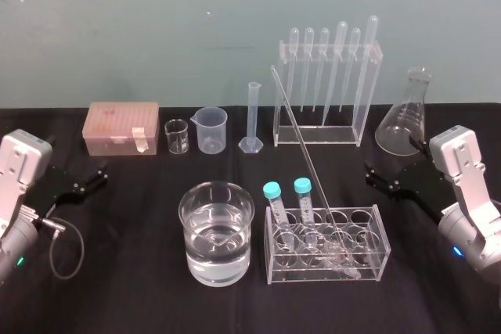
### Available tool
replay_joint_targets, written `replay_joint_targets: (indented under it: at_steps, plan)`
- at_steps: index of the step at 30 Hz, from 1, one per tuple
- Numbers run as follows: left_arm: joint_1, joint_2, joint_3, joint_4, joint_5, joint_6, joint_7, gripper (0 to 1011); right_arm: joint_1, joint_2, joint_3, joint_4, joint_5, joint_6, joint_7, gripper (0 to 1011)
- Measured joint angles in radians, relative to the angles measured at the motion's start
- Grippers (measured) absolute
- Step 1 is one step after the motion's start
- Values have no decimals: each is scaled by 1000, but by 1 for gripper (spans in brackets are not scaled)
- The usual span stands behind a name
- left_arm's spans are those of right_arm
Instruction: Hold the thermometer with one hand and immerse one end into the beaker, then reinsert it into the test tube rack.
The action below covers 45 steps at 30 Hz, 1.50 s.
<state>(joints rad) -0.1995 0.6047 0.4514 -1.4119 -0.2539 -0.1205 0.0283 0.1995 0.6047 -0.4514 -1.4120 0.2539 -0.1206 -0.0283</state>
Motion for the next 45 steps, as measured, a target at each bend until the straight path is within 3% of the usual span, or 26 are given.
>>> replay_joint_targets:
  at_steps: [45]
  plan:
    - [0,0,0,0,0,0,0,1008,0,0,0,0,0,0,0,1003]
